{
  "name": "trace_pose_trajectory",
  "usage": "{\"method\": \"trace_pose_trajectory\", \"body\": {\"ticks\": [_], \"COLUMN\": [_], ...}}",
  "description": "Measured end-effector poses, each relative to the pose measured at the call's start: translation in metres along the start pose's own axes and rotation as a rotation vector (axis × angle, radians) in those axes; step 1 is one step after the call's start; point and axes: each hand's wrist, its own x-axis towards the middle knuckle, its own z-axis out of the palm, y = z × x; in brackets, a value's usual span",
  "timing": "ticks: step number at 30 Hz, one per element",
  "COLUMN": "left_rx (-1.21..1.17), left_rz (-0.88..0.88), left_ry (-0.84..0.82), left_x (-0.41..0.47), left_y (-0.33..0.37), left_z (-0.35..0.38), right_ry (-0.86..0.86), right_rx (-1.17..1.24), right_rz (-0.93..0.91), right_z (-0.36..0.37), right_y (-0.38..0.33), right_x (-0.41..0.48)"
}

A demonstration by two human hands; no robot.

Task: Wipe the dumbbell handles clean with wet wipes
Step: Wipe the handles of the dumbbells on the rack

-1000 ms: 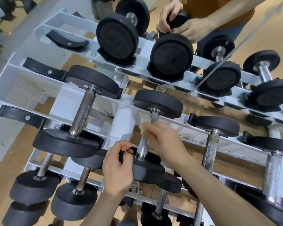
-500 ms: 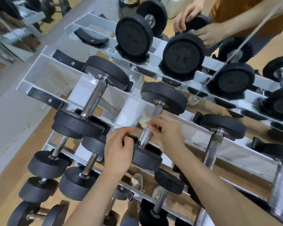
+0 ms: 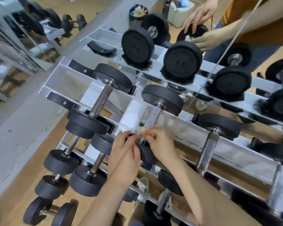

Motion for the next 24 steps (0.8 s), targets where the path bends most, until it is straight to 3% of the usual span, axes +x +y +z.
{"method": "trace_pose_trajectory", "body": {"ticks": [3,6,9,11,14,17,19,21,24], "left_rx": [0.041,0.077,0.099,0.074,0.156,0.204,0.199,0.169,-0.031], "left_rz": [-0.004,-0.029,-0.054,-0.086,-0.07,-0.049,-0.094,-0.107,-0.094], "left_ry": [-0.061,-0.09,-0.144,-0.159,-0.149,-0.169,-0.194,-0.181,-0.088], "left_x": [-0.004,-0.009,-0.015,-0.021,-0.026,-0.026,-0.024,-0.025,-0.03], "left_y": [0.004,0.013,0.02,0.023,0.022,0.023,0.024,0.029,0.053], "left_z": [-0.004,-0.01,-0.014,-0.013,-0.006,-0.007,-0.013,-0.018,-0.025], "right_ry": [-0.296,-0.391,-0.335,-0.23,-0.105,-0.132,-0.04,0.055,-0.071], "right_rx": [0.169,0.035,-0.065,0.119,0.344,0.253,0.238,0.505,0.838], "right_rz": [0.213,0.234,0.327,0.37,0.253,0.144,0.267,0.481,0.52], "right_z": [-0.012,-0.017,-0.015,-0.016,-0.013,0.001,-0.006,-0.029,-0.078], "right_y": [-0.003,0.005,0.023,0.021,0.0,-0.007,-0.001,0.005,0.001], "right_x": [-0.001,0.002,-0.009,-0.014,-0.008,-0.006,-0.005,-0.009,-0.028]}}
